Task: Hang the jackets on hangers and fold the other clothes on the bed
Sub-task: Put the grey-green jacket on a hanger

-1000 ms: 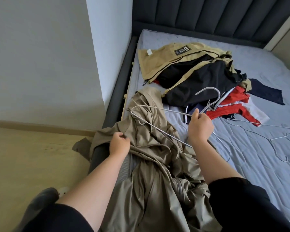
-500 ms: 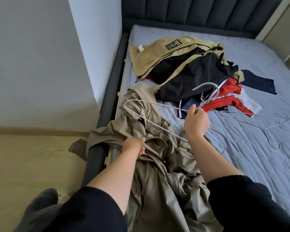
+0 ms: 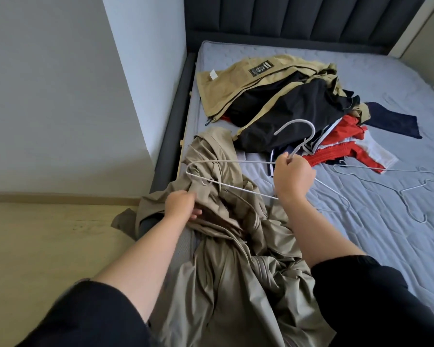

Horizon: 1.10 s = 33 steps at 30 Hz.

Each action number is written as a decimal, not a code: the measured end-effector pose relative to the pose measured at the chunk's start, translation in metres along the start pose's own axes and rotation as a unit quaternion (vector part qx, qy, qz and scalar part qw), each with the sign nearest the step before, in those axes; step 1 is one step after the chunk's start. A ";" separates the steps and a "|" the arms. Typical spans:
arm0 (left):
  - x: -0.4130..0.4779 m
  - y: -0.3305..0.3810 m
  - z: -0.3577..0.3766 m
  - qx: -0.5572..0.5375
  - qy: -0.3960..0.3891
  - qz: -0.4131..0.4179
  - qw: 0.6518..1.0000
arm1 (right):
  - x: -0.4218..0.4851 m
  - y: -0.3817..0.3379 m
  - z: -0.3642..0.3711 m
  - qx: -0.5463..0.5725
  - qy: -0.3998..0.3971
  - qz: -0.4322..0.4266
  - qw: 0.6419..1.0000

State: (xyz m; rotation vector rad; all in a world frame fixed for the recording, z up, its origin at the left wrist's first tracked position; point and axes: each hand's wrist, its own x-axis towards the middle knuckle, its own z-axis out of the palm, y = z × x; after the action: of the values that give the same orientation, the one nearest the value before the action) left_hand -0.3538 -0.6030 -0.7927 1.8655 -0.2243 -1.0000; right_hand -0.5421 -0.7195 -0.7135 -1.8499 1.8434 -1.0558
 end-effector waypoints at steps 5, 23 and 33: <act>-0.004 -0.005 -0.048 -0.161 0.072 0.032 0.984 | -0.003 -0.005 -0.005 -0.054 -0.023 -0.017 0.998; -0.080 0.094 -0.047 -0.373 -0.157 0.123 0.906 | -0.008 -0.071 -0.013 -0.128 -0.250 -0.048 0.959; -0.108 0.118 -0.050 -0.338 -0.222 0.123 0.906 | -0.022 -0.095 -0.006 -0.174 -0.312 -0.075 0.931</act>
State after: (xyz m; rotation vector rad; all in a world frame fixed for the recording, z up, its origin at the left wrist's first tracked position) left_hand -0.3573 -0.5720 -0.6279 0.9436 -0.3229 -1.1326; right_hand -0.4763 -0.6858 -0.6501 -2.2092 1.5742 -0.1151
